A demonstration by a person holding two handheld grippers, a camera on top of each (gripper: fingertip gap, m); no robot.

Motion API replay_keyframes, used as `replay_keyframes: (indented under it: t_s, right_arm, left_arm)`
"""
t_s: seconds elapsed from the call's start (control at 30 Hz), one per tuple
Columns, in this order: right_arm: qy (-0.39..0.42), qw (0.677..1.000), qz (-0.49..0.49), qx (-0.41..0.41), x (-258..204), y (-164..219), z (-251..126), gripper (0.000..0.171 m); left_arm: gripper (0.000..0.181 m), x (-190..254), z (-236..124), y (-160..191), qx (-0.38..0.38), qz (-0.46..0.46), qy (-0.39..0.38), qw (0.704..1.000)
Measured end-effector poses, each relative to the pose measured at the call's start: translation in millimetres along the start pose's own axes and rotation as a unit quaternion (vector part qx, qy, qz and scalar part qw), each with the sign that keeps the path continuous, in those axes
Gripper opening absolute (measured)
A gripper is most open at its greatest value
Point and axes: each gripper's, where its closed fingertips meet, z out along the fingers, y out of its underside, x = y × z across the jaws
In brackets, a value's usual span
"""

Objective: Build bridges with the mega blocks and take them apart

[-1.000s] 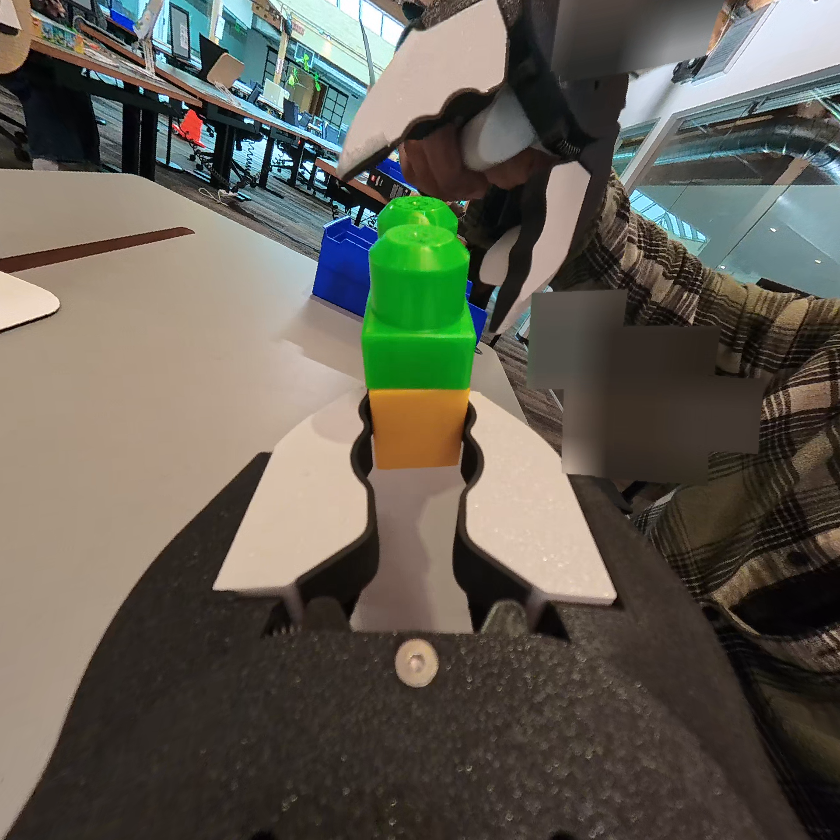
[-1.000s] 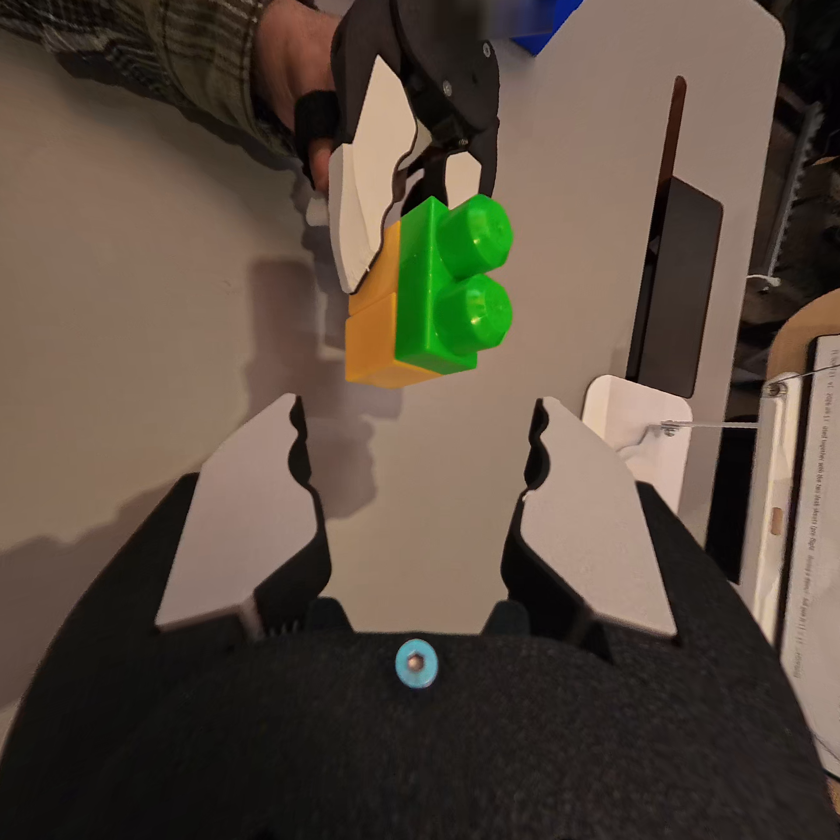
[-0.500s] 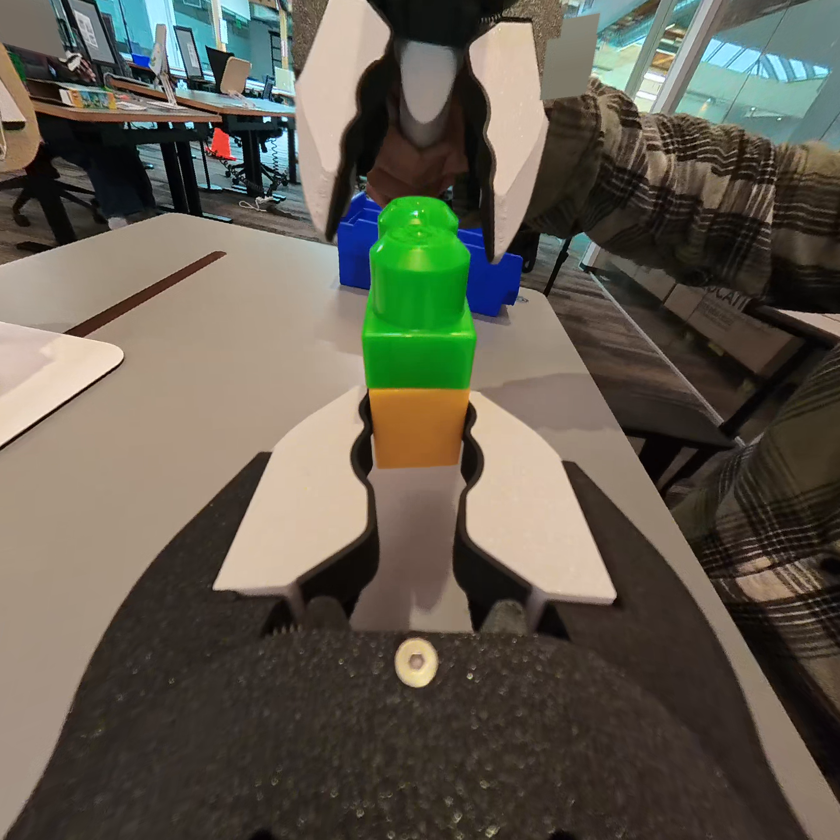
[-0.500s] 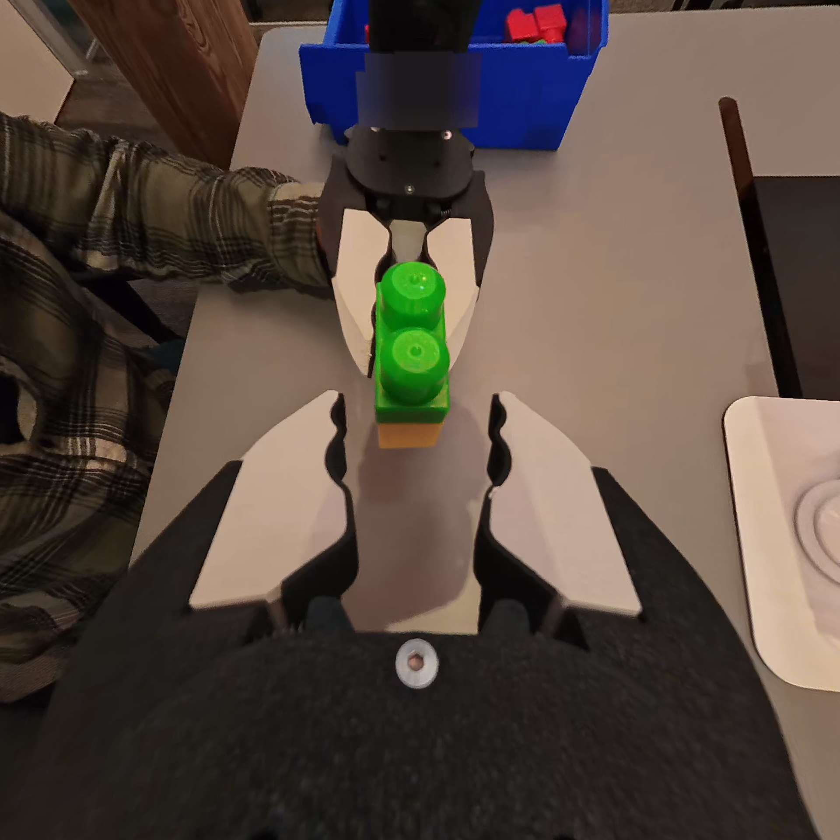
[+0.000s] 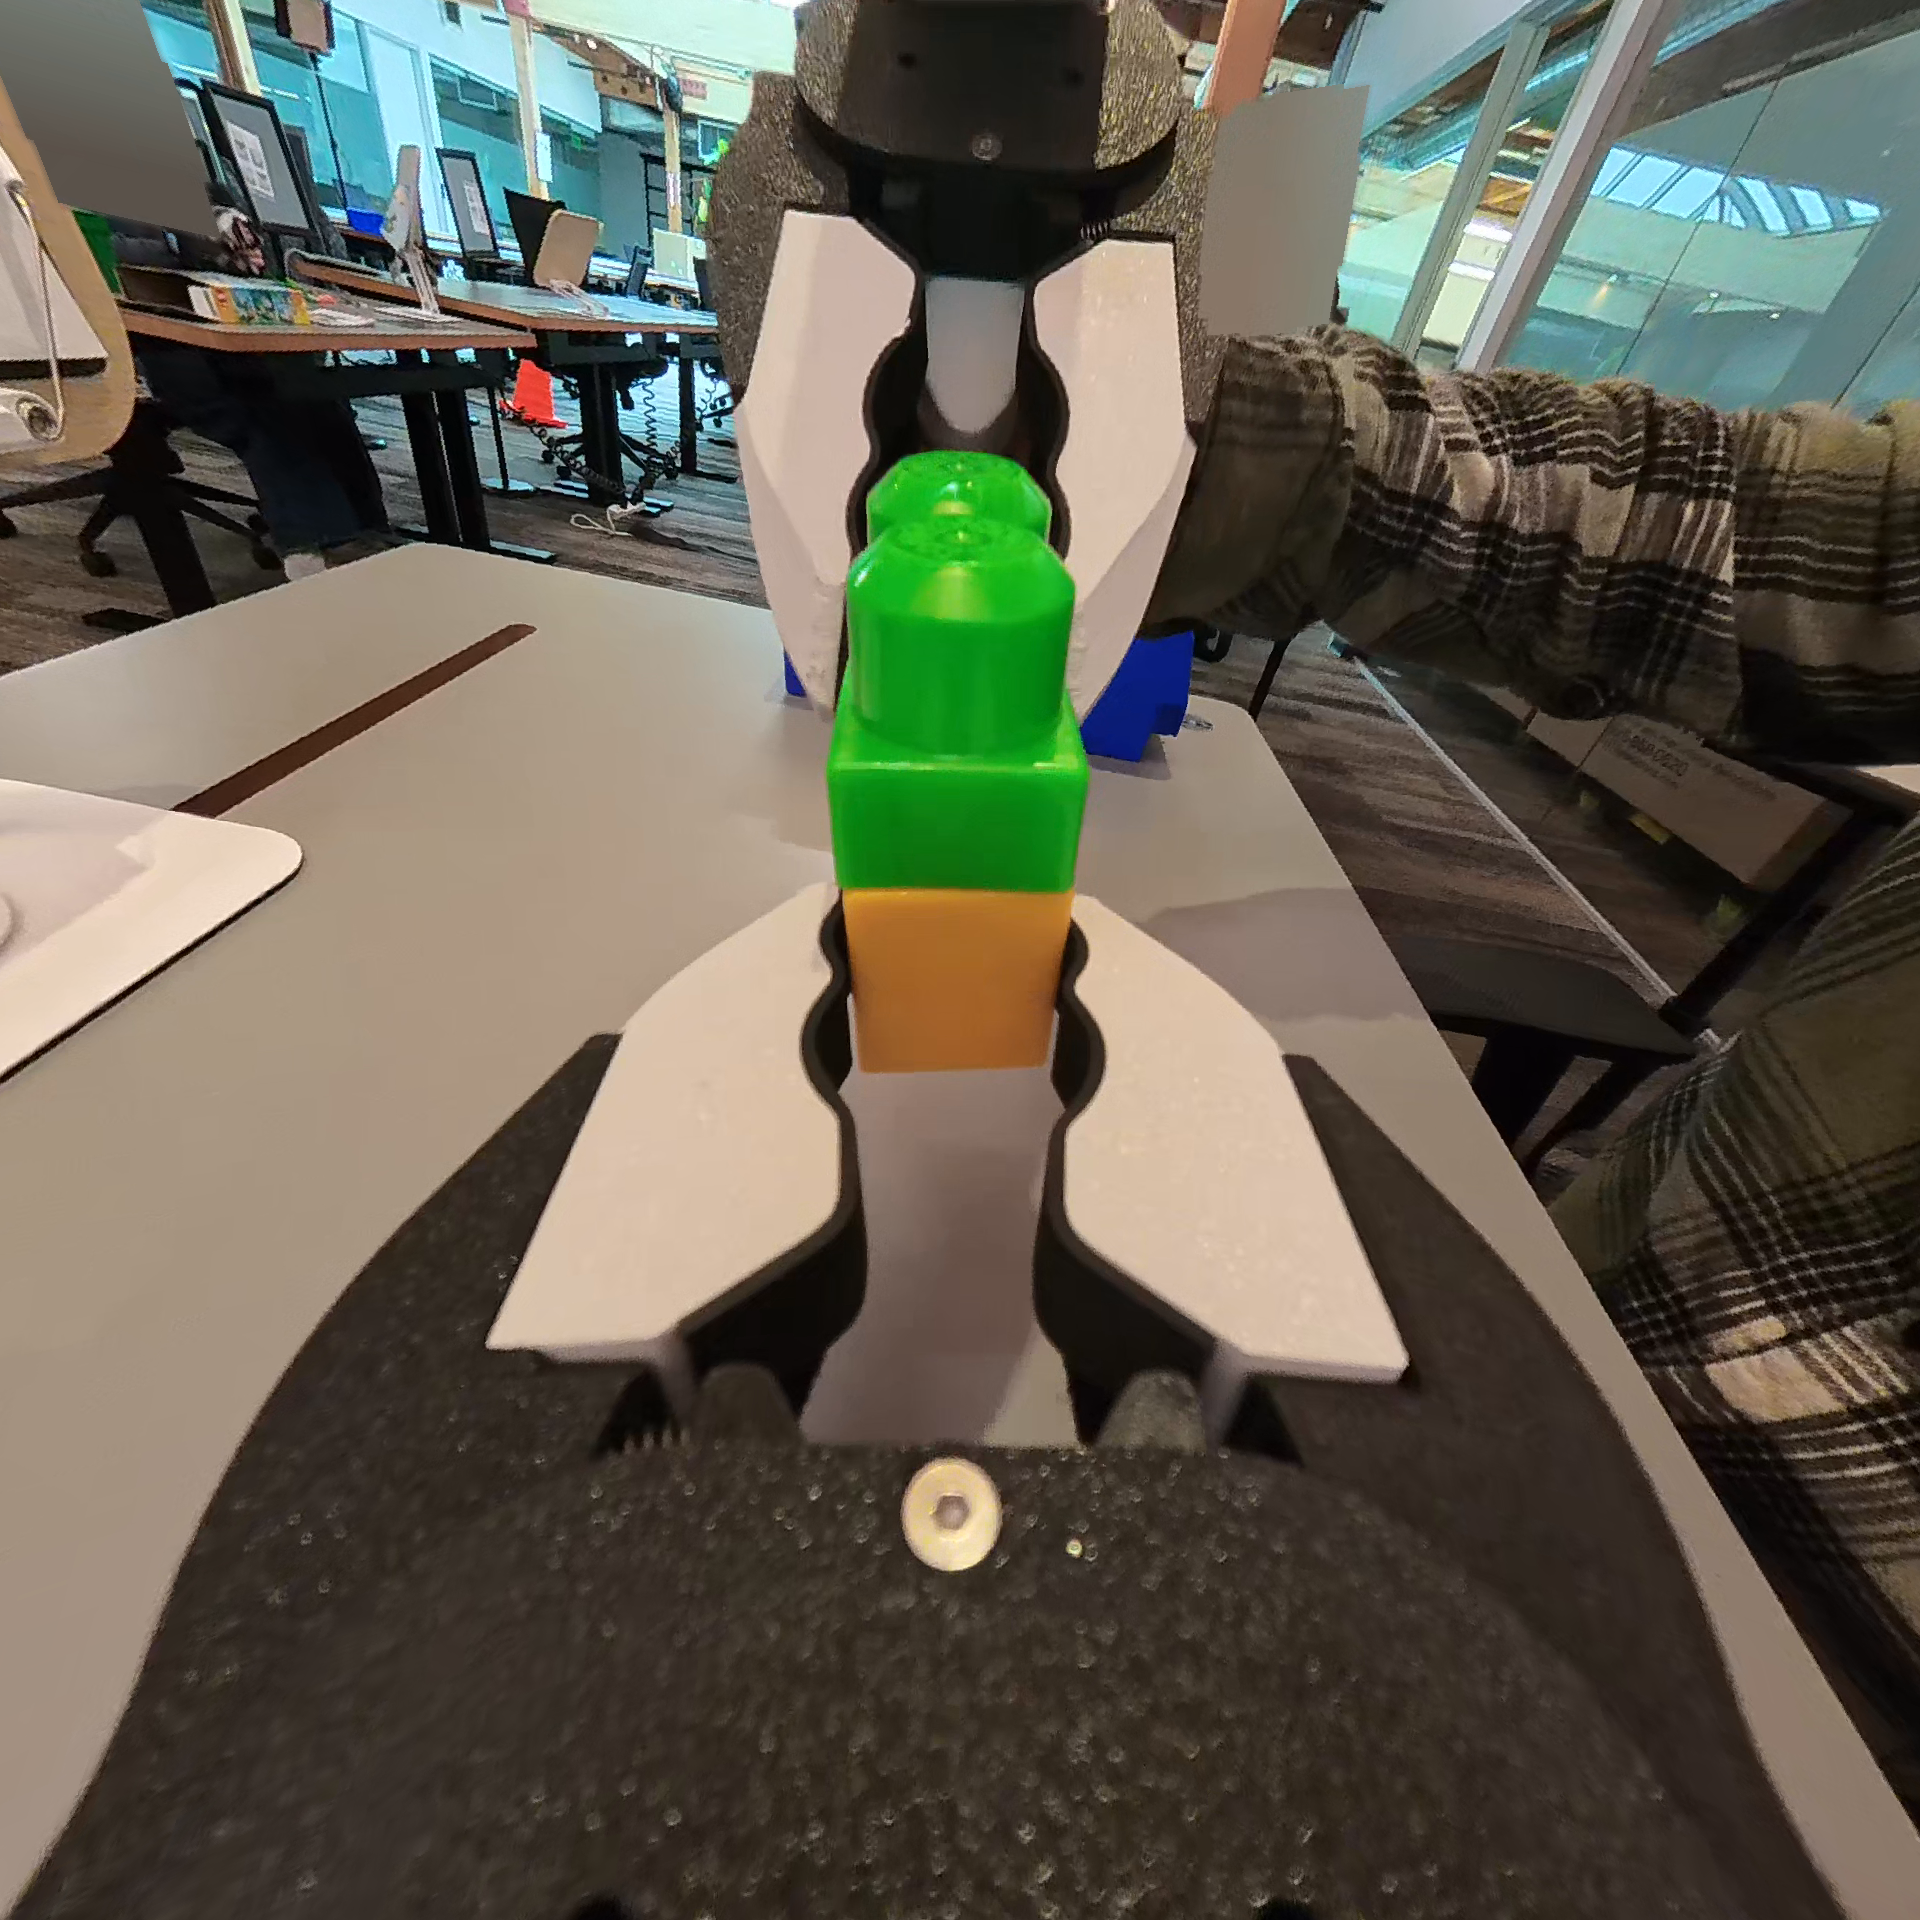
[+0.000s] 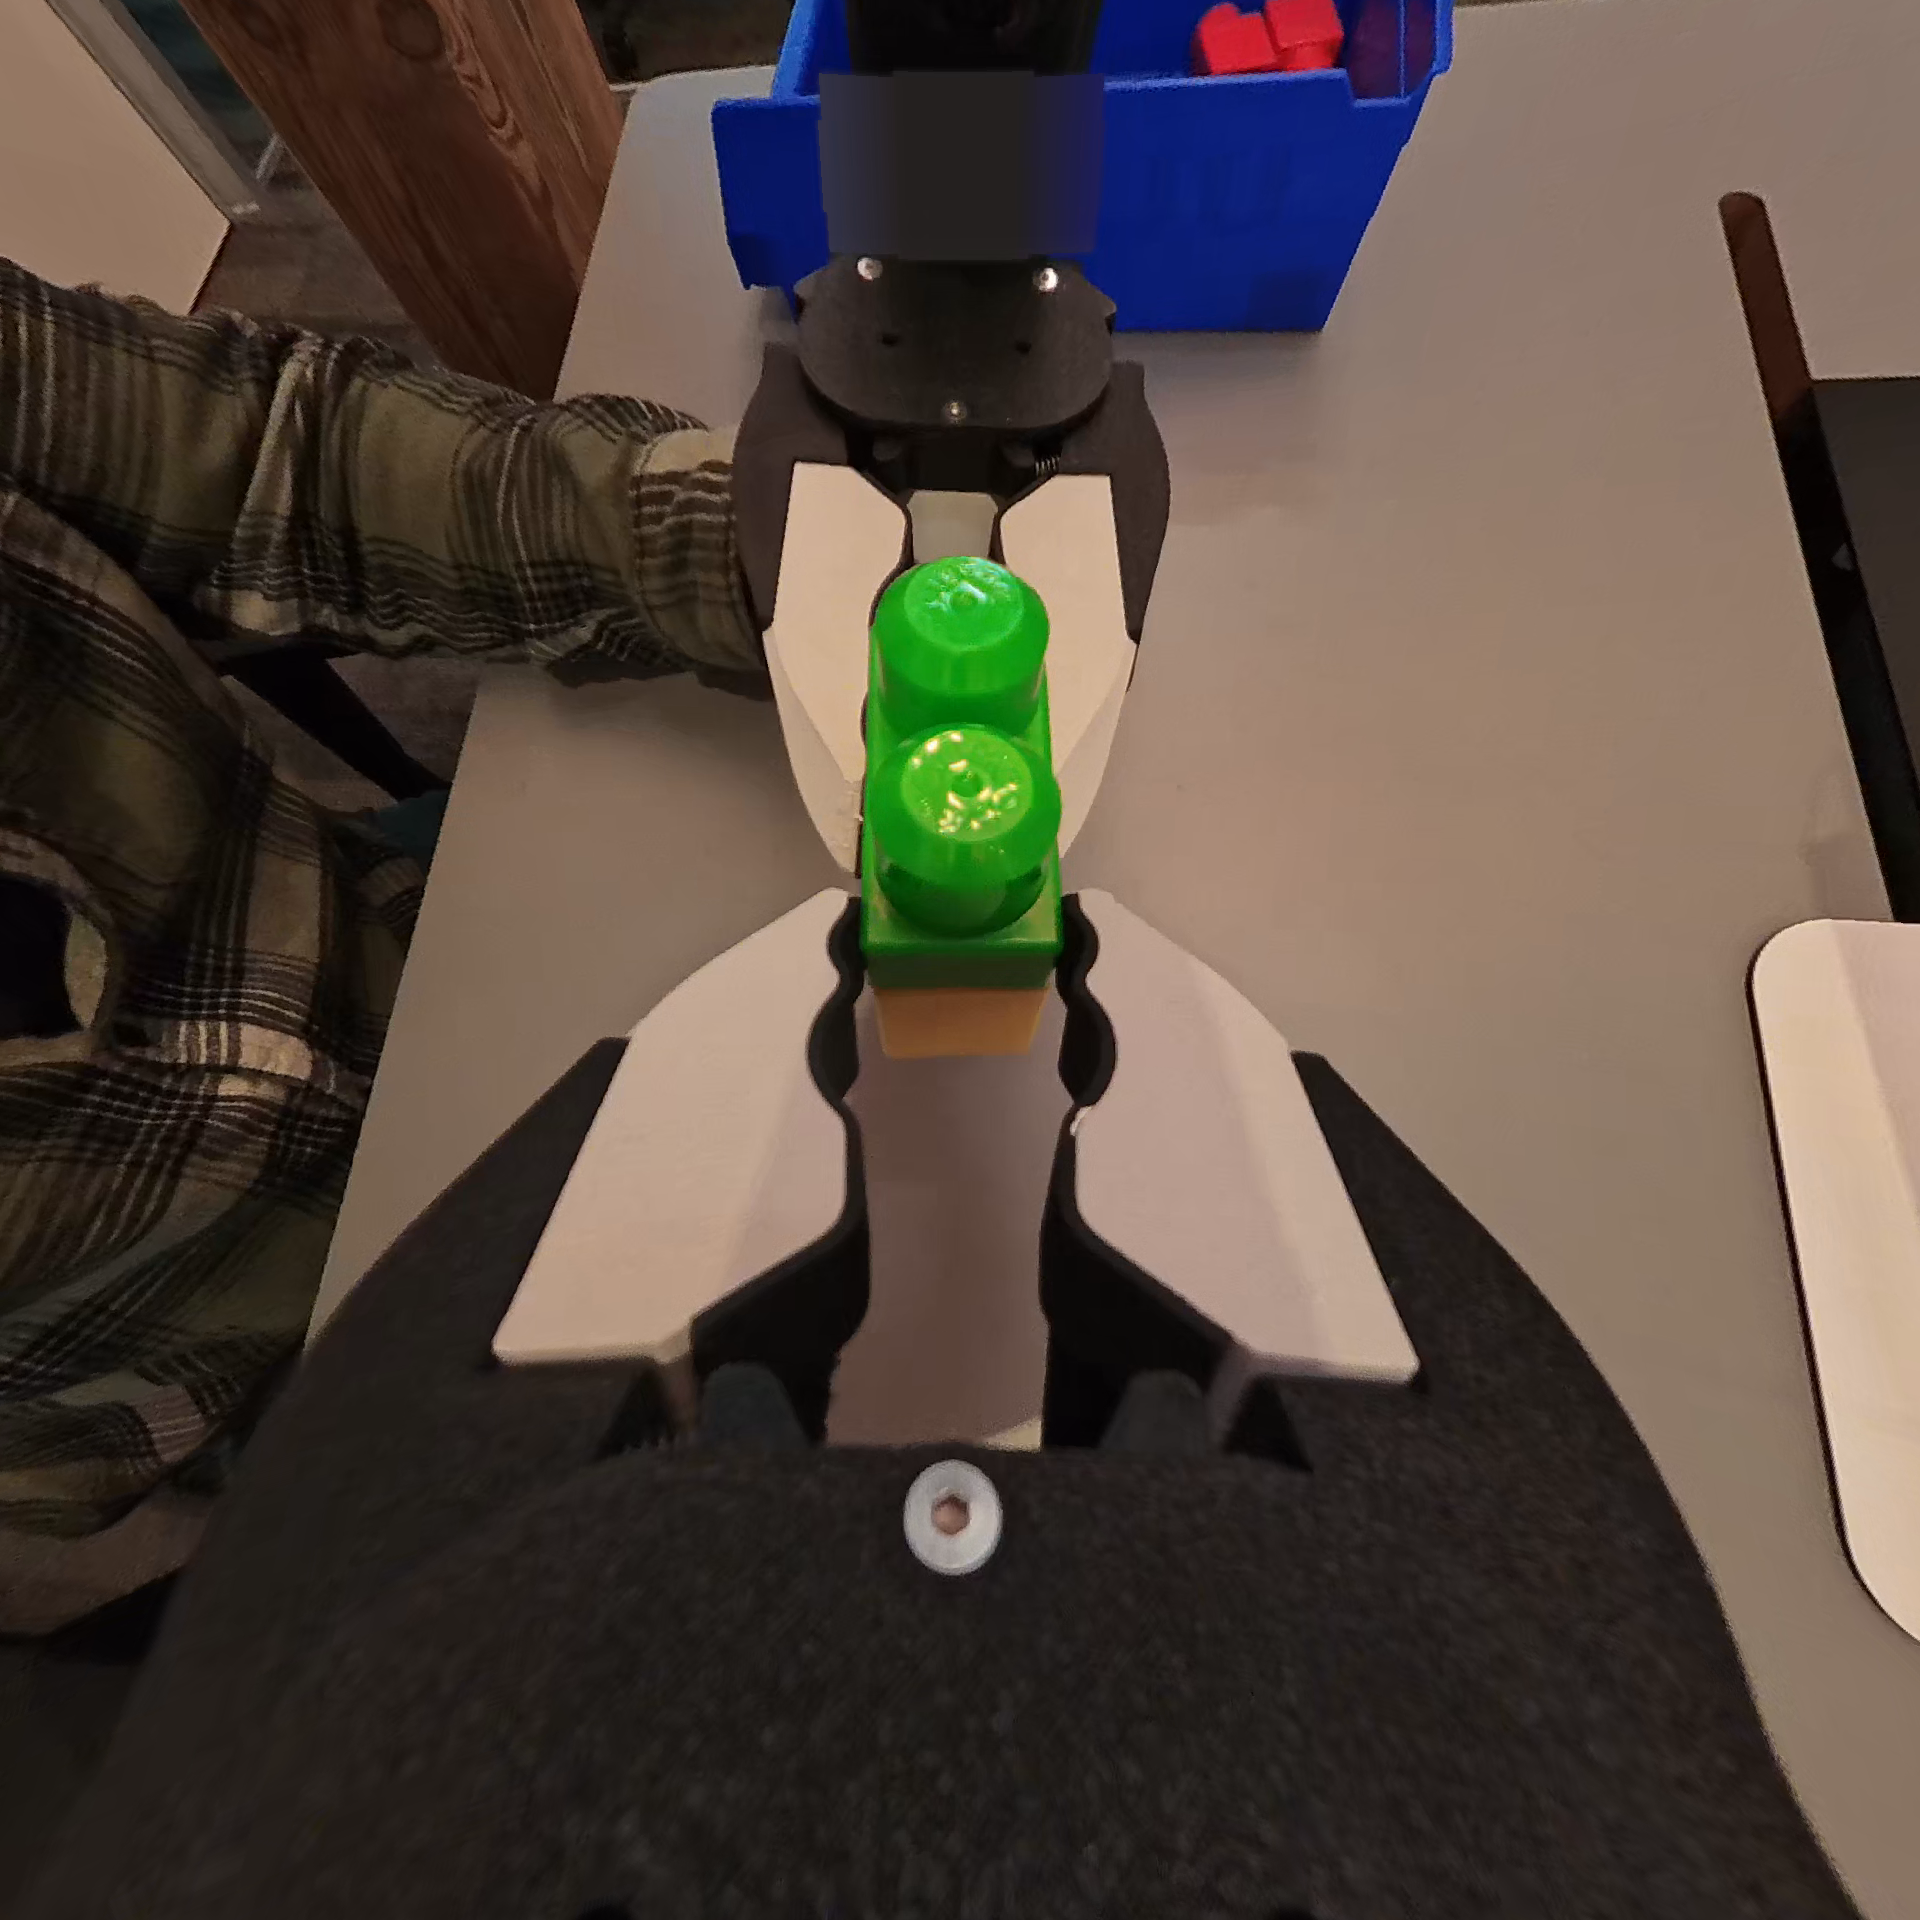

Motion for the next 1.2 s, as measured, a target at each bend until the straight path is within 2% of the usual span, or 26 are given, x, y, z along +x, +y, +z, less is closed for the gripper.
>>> replay_keyframes:
  t_s: [0.43,0.5,0.53,0.67,0.93,1.1,1.2]
  right_arm:
    - [0.01,0.999,-0.006,0.034,2.7,-13.3,-2.8,0.036]
    - [0.019,0.998,-0.021,0.051,2.8,-14.0,-8.6,0.047]
    - [0.016,0.998,-0.02,0.065,1.9,-14.1,-12.8,0.047]
    - [-0.001,0.996,0.003,0.087,-0.4,-1.6,-20.5,0.028]
    - [0.002,0.995,0.015,0.098,0.6,1.5,-15.6,0.034]
    - [-0.027,0.993,0.03,0.111,-4.0,-0.4,-6.1,0.037]
    - [-0.04,0.992,0.032,0.118,-4.9,-1.9,-2.9,0.032]
  left_arm:
    - [0.036,-0.1,-4.2,-9.1,0.025,-0.011,0.002,1.0]
    - [0.036,-3.0,-7.3,-9.0,0.025,-0.015,-0.005,1.0]
    - [0.036,-4.1,-10.1,-10.2,0.031,-0.019,-0.004,0.999]
    - [0.036,-4.1,-16.0,-16.1,0.043,-0.016,-0.004,0.999]
    - [0.036,-1.4,-15.5,-18.7,0.048,-0.008,-0.002,0.999]
    - [0.036,2.1,-13.5,-19.6,0.052,-0.009,0.008,0.999]
    - [0.036,5.6,-12.6,-21.6,0.063,-0.016,0.022,0.998]
